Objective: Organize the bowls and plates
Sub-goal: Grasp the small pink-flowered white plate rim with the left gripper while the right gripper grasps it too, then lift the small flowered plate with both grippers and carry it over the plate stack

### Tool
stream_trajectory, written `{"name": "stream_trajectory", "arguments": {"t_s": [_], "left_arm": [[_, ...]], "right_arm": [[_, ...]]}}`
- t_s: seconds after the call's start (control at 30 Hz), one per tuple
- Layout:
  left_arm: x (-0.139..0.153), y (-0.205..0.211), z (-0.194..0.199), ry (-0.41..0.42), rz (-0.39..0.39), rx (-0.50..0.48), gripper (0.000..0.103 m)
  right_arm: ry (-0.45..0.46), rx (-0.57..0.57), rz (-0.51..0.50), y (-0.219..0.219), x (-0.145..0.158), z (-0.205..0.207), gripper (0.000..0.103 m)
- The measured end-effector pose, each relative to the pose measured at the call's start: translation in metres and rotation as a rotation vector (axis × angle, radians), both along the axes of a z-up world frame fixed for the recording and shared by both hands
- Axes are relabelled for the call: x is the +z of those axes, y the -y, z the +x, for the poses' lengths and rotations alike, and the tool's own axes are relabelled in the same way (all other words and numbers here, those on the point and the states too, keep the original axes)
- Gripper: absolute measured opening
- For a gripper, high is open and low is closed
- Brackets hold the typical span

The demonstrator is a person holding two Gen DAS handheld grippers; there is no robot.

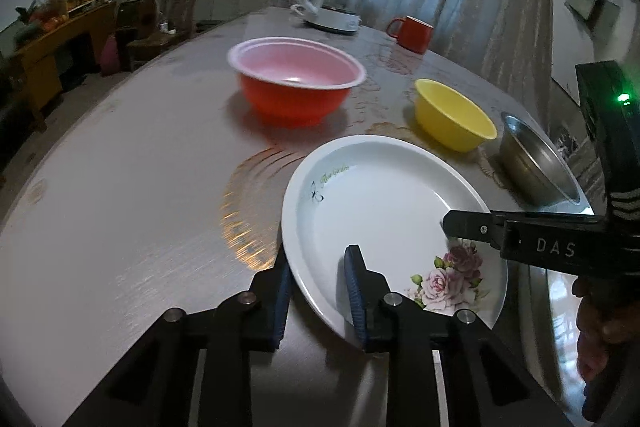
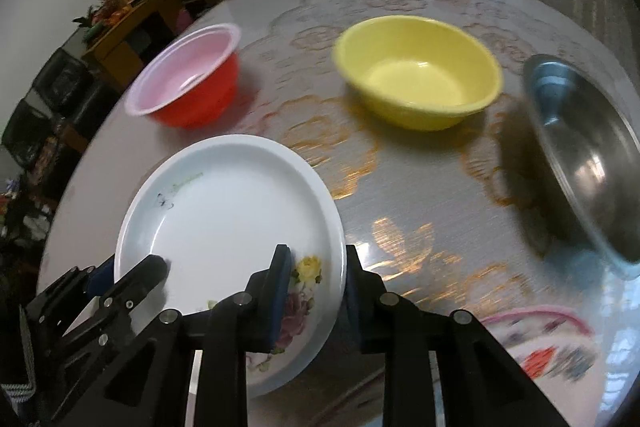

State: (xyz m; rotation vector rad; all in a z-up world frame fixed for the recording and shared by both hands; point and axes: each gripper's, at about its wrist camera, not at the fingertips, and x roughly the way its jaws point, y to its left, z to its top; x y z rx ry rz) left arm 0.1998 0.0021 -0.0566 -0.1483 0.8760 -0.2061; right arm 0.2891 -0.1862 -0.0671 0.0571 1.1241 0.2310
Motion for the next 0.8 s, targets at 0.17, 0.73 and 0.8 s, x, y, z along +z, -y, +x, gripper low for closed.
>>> {"name": "stream_trajectory", "arguments": {"t_s": [0.17, 0.73, 0.8], "left_arm": [[0.0, -0.03, -0.027, 0.014, 0.018, 0.043, 0.034], [-0.005, -0.051, -0.062, 0.104, 0.074, -0.005, 0.039], [-0.006, -0.053, -0.063, 0.108, 0.07, -0.004, 0.039]], "right_arm": [[0.011, 0.015, 0.026, -0.035, -0.002, -0.027, 0.028], [0.249, 0.065, 0.079, -0.065, -0.01, -0.096, 0.023], [0.246, 0.052, 0.096, -0.06, -0.011, -0.095, 0.02]]}}
